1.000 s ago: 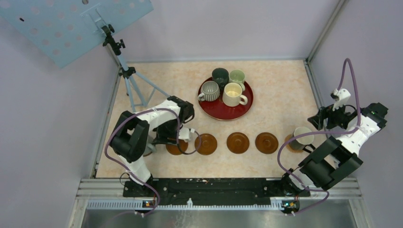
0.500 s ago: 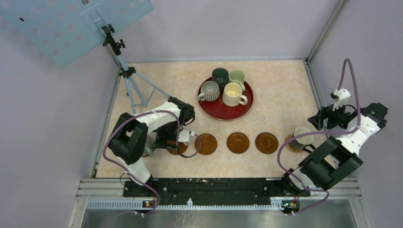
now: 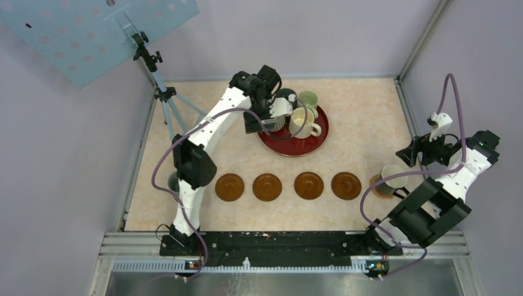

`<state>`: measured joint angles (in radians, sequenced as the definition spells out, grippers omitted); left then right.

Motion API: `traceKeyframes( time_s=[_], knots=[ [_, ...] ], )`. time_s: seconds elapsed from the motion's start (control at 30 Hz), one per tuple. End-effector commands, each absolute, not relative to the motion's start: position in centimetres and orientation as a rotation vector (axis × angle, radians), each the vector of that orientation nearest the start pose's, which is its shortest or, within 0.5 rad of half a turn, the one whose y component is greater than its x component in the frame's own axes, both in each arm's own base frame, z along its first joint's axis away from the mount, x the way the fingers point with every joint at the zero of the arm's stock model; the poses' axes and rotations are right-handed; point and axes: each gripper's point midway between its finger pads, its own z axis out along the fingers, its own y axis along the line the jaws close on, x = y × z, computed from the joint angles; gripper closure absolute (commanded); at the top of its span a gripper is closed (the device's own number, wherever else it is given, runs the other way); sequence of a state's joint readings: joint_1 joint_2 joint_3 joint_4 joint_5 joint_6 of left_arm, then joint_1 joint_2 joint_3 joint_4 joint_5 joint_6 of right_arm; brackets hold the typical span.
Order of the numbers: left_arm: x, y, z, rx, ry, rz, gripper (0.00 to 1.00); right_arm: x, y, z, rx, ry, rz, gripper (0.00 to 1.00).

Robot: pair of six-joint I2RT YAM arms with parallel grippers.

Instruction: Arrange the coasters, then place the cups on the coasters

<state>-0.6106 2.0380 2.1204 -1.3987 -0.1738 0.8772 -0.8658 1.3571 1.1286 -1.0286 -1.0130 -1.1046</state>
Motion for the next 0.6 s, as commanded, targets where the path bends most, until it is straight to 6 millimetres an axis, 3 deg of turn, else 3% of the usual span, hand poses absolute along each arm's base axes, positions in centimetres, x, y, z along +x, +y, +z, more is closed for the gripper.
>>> traceKeyframes(
  time_s=[0.0,0.1,0.23,0.57],
  knots=[
    [40.2,-24.1,18.2,1.7,2.196,0.077,0.01,27.6,-11.1,20.4,-0.47,2.015,0.328,0.27],
    [42.5,-26.4,17.1,1.478,2.225,0.031,0.01,27.5,-10.9,20.5,-0.473,2.015,0.317,0.27],
    [44.4,-27.1,14.7,1.291,2.284,0.039,0.03,27.4,-11.0,20.6,-0.467,2.026,0.302,0.27],
    [46.4,-27.3,10.3,1.112,2.411,-0.055,0.17,27.3,-11.2,20.4,-0.453,2.041,0.295,0.27]
  ],
)
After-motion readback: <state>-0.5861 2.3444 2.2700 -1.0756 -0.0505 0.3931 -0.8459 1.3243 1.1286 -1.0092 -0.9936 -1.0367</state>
